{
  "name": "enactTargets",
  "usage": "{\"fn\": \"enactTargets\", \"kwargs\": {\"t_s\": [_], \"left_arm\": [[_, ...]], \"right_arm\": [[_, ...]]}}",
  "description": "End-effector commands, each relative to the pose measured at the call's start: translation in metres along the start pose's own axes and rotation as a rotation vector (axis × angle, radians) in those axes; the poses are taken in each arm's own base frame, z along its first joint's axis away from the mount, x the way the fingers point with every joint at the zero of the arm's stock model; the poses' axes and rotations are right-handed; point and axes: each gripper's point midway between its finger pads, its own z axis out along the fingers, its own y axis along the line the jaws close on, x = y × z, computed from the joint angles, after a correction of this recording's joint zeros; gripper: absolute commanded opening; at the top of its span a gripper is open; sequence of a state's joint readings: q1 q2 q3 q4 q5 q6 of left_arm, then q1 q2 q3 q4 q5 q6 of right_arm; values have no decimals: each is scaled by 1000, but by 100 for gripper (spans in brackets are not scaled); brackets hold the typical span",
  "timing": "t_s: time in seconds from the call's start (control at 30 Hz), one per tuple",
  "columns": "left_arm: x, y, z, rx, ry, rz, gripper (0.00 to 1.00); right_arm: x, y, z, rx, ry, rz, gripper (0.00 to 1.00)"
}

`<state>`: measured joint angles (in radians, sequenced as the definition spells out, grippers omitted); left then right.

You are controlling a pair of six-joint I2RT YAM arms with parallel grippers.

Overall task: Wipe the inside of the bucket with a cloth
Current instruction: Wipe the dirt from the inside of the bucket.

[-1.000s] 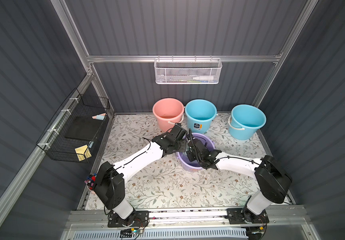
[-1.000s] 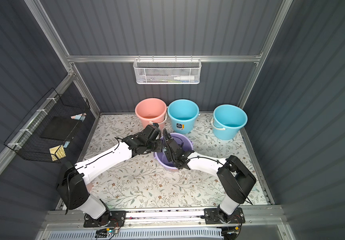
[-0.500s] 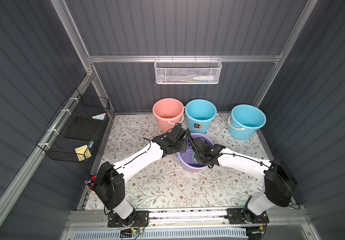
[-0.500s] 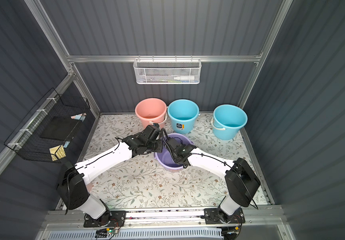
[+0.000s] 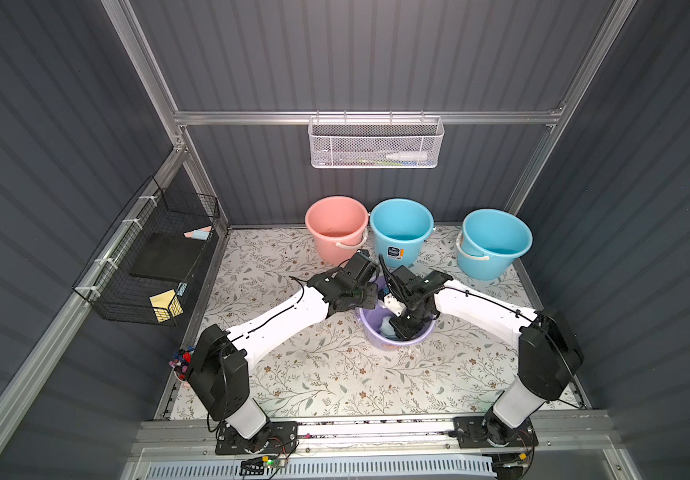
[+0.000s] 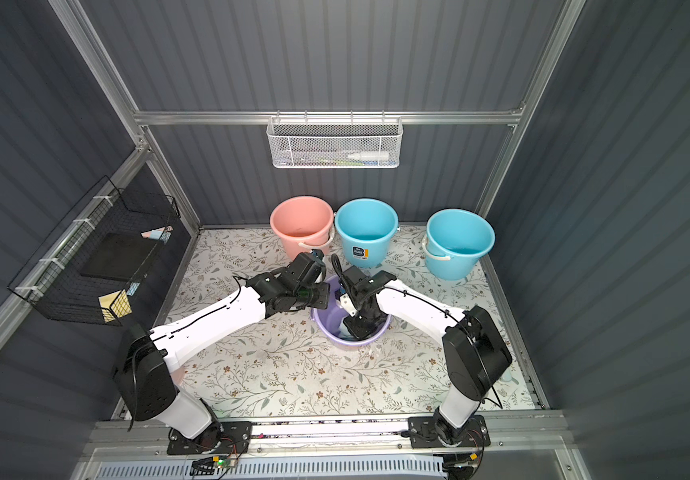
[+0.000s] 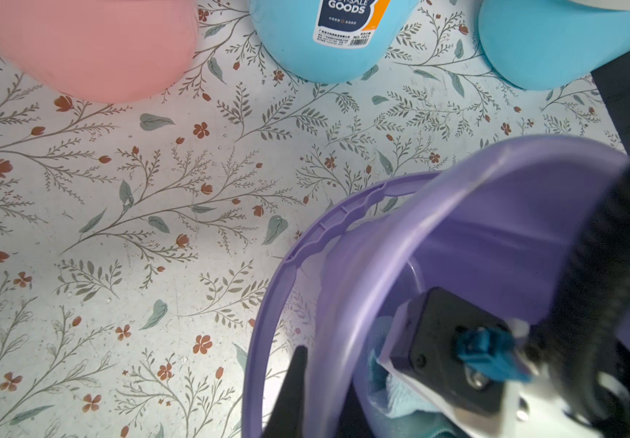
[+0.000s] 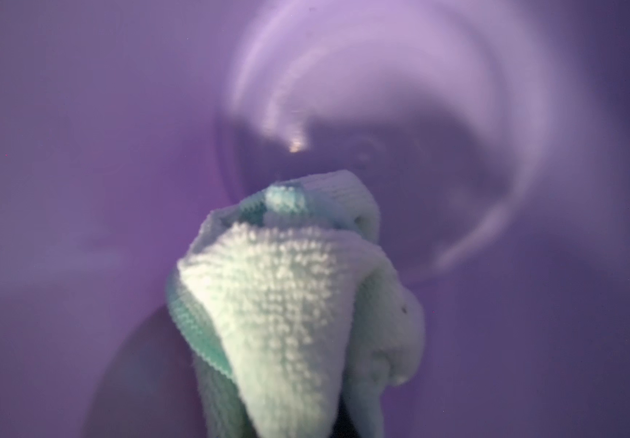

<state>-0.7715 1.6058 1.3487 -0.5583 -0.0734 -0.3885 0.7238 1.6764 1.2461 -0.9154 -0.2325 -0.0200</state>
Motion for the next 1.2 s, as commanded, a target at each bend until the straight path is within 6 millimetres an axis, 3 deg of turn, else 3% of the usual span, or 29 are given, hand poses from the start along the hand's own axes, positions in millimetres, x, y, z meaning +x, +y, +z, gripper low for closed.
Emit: {"fn": "enactTargets", "kwargs": {"t_s": [0.0,0.17,0.3,0.67,0.9,1.17], "left_arm": [[-12,10,-13,-34,-40,2,0],[-12,7,-12,-19,-37,5,0],[-11,4,-10,-5,-31,6,0],[-9,4,-11,3,-30,5,0],[-6,4,-12,7,-25,6,0],[-7,4,-12,6,-24,12,0]], "right_arm": [[10,37,-2,-249,50,94,0],[-27,51,-3,-349,-133,94,0],[-60,48,-4,-347,-318,81,0],[-115,0,-17,-110,-680,139,0],[-130,-26,-33,82,-834,149,0],[-120,-56,-47,433,-792,24,0]]}}
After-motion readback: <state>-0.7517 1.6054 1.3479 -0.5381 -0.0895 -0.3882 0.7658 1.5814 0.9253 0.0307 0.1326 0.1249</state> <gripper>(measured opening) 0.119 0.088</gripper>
